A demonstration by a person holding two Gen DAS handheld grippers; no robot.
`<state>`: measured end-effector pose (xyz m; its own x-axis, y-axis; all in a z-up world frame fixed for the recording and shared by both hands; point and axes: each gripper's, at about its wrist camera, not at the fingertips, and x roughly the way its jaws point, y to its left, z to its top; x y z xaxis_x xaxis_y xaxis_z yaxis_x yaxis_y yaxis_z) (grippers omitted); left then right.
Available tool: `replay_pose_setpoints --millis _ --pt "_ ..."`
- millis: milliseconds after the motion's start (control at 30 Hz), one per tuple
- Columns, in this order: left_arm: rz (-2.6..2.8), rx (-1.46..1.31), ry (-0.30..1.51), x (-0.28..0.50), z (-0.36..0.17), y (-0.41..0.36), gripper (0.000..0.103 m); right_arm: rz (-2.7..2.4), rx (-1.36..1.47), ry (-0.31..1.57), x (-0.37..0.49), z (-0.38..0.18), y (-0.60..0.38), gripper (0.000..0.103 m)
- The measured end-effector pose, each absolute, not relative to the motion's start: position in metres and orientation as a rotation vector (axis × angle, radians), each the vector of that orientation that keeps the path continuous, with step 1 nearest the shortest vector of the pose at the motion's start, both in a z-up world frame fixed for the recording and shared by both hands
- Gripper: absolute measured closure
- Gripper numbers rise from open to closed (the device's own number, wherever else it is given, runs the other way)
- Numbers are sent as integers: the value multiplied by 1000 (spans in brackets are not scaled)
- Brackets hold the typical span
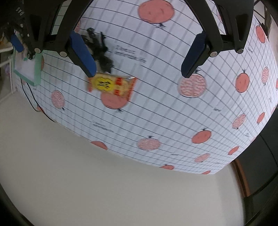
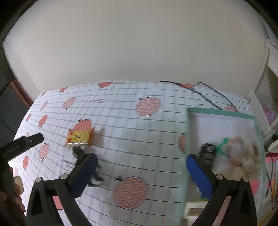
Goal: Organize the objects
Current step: 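Move both tools away from the tray toward the black figure and snack packet, then grasp the yellow snack packet with the left tool while the right tool grasps the black figure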
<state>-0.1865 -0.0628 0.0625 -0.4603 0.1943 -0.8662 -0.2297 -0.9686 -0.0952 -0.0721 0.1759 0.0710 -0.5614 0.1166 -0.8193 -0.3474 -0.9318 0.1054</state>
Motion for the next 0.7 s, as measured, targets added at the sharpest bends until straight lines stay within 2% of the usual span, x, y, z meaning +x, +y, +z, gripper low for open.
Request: replay_pose_setpoints --millis 267,700 --pt "2502 -1502 -8 -204 53 -90 5 2589 -1410 318 -95 47 130 0" --pt "2445 -1547 15 -216 24 -88 5 2612 -1566 214 -120 1 85 0"
